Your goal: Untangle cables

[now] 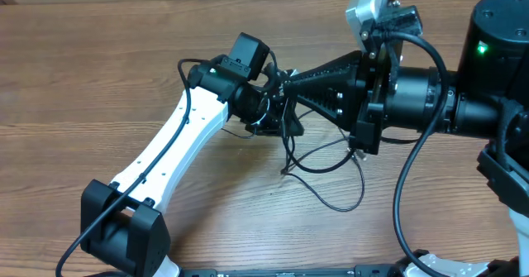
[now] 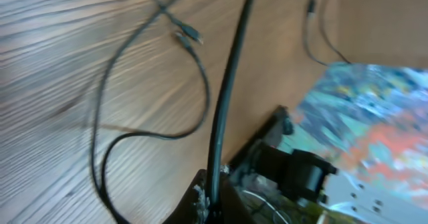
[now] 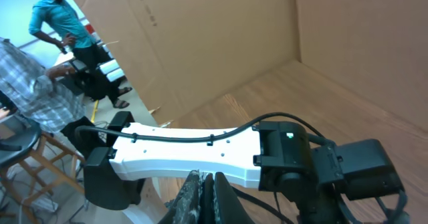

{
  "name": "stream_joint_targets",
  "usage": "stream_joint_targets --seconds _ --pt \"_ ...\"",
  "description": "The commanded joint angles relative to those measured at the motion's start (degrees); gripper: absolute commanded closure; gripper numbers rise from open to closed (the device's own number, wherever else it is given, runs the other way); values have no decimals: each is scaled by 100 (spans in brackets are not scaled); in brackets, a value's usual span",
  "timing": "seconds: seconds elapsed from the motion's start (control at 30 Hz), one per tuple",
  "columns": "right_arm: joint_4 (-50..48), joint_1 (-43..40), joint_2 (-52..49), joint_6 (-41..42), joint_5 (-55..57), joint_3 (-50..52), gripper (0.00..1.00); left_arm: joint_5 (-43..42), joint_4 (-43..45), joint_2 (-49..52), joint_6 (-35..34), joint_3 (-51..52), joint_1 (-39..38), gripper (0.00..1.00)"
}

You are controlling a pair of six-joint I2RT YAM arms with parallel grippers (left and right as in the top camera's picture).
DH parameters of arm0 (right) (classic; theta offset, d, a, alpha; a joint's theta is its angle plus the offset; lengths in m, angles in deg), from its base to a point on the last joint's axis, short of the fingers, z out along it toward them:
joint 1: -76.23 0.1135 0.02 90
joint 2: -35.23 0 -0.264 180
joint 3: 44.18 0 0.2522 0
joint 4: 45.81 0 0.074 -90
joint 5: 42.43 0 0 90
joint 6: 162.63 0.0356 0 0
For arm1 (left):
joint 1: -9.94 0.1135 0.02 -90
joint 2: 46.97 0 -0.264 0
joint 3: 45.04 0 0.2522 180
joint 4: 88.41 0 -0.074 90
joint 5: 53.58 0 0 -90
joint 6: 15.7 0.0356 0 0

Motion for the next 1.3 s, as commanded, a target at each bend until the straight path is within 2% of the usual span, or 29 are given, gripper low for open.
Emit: stream_joint_targets --seconds 0.0,0.13,0.3,0.5,0.6,0.8,0.9,1.03,1.27 --pt "76 -7 -15 0 682 -81 96 942 -229 17 -297 -83 181 96" --pt "188 -7 -15 26 1526 -81 96 1910 -684 17 -686 -83 529 96" --pt "352 -13 -15 442 3248 -81 96 2752 -1196 17 -940 -83 1200 96" --pt "387 -13 -15 933 5641 -81 96 3115 -1545 17 -822 -83 2087 96" --pt "348 -13 -15 1099 7228 -81 96 3182 -1668 17 -627 -83 2564 96" --pt "-42 -13 -15 1099 9092 -81 96 3180 -1705 17 -573 -83 2933 96" --pt "-678 -13 -15 1088 9945 -81 96 3180 -1711 17 -560 -83 2942 96" --pt "-2131 -13 -4 892 10738 -81 96 3178 -1725 17 -520 -83 2898 96" --pt "-5178 -13 -7 -555 10760 -81 96 3182 -1777 17 -514 -83 2874 96"
